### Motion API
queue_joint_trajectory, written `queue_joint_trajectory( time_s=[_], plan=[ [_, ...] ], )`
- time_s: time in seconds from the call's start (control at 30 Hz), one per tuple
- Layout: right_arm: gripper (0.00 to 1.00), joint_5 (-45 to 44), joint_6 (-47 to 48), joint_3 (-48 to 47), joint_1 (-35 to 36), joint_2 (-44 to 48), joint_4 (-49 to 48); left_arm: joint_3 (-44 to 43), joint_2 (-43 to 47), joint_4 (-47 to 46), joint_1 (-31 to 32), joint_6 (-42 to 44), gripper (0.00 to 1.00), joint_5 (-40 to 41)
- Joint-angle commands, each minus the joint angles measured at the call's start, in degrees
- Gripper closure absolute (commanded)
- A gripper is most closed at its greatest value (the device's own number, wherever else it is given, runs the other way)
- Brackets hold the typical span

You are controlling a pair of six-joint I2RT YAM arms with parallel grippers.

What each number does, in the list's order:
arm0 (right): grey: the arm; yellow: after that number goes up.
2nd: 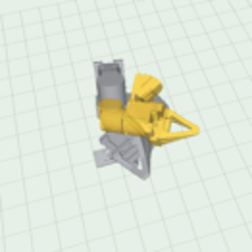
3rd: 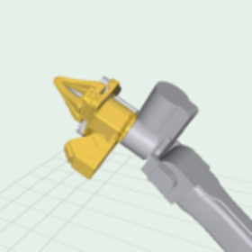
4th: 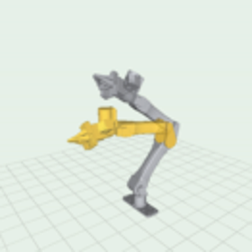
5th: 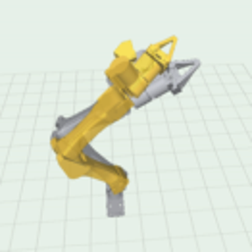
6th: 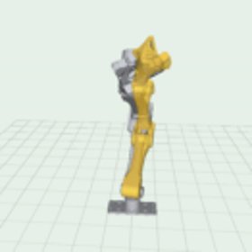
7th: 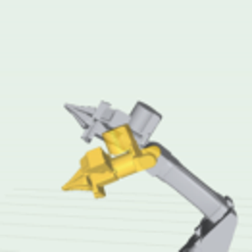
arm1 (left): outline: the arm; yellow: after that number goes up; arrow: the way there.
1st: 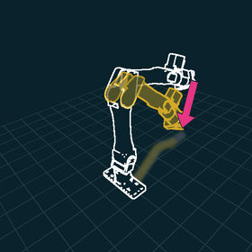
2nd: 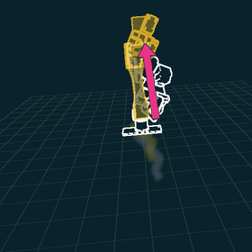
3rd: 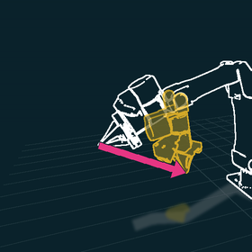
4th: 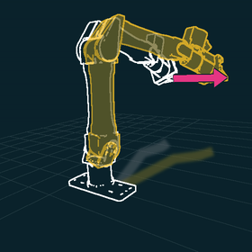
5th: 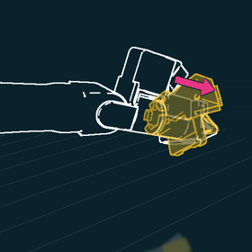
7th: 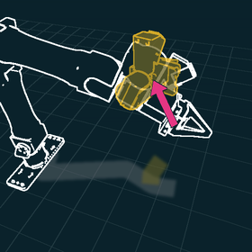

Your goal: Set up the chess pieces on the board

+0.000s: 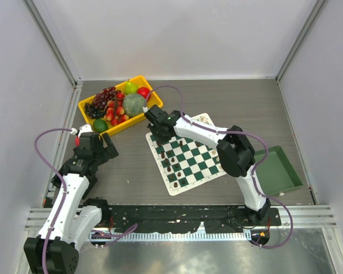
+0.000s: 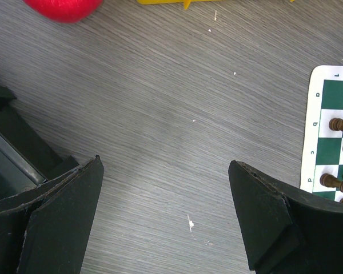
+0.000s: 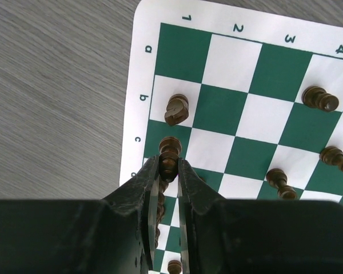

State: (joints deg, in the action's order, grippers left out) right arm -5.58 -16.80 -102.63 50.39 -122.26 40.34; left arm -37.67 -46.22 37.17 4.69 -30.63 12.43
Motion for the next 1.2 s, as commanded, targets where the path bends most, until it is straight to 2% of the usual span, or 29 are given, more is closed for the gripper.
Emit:
queue_joint_trajectory(
  time_s=[0.0,1.17],
  plan=[
    [0.84,0.49,-0.87,-1.78,0.06,-1.32,-1.49,0.05,0.95,-0.34,-0.29,0.31,0.01,0.76],
    [0.83,1.54,0.01,-0.99,0.15,-3.07,-1.31,0.23,0.60,-0.60,-0.29,0.05,0.01,0.58]
  ],
)
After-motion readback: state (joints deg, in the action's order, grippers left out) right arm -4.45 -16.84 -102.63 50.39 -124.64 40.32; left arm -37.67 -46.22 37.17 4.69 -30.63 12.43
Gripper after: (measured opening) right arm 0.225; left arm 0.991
